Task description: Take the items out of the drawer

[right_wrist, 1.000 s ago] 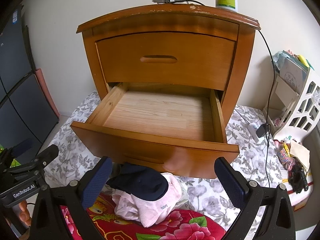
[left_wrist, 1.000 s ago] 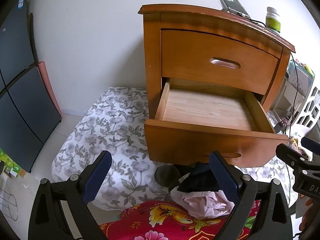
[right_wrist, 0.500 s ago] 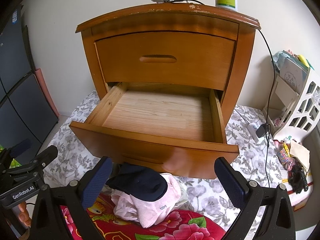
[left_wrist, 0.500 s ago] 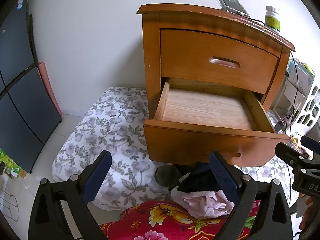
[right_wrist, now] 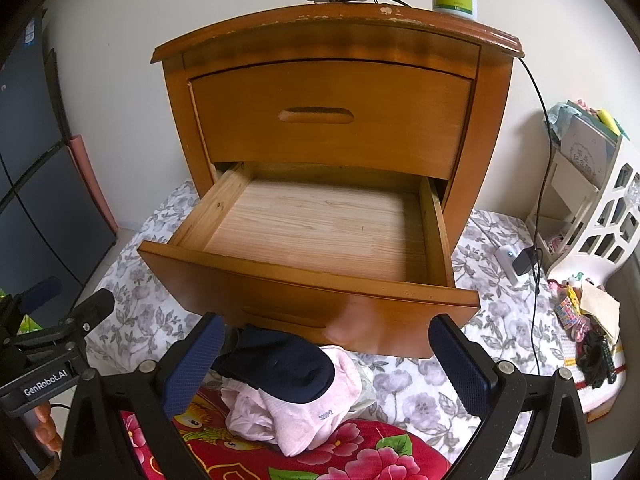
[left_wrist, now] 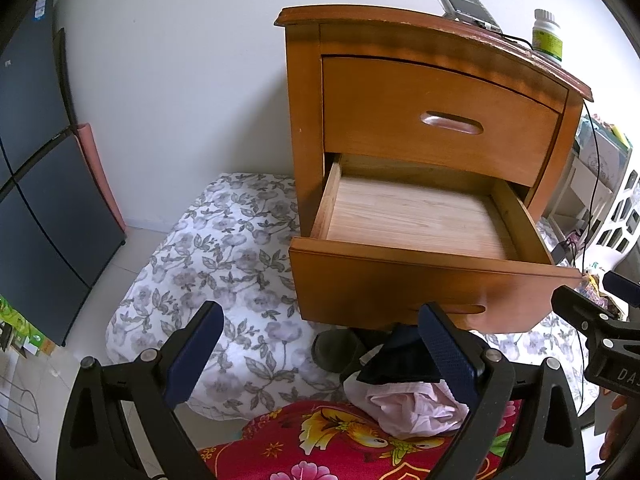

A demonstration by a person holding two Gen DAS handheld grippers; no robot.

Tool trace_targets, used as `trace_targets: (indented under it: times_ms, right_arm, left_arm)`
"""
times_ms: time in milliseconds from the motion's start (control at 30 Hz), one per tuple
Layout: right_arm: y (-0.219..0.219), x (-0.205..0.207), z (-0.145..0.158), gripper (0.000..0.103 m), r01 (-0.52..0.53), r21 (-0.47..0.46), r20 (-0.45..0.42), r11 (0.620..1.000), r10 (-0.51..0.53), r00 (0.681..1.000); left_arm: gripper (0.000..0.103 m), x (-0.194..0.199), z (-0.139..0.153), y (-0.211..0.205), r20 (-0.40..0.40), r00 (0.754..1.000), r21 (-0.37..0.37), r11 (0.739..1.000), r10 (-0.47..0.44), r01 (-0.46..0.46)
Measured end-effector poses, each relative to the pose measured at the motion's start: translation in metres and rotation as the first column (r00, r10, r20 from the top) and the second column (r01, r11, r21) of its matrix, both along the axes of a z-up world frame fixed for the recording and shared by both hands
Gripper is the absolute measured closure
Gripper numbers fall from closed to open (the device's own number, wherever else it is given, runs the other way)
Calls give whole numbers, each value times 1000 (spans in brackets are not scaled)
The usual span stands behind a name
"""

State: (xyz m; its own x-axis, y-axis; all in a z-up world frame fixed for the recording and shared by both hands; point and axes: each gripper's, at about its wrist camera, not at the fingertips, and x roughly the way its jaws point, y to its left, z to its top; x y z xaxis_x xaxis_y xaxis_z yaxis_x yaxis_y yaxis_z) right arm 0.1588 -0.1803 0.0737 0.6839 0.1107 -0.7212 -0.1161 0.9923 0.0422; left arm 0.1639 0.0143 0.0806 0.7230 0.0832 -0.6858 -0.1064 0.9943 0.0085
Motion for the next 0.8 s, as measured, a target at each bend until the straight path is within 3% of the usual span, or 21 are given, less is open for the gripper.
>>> trace_targets:
  times_ms: [800]
  right_arm:
    - [-6, 1, -1, 0, 13, 5, -2, 1000, -13, 1000]
  left_arm:
    - [5, -1, -1, -1, -1, 1000, 15, 1000, -4, 4]
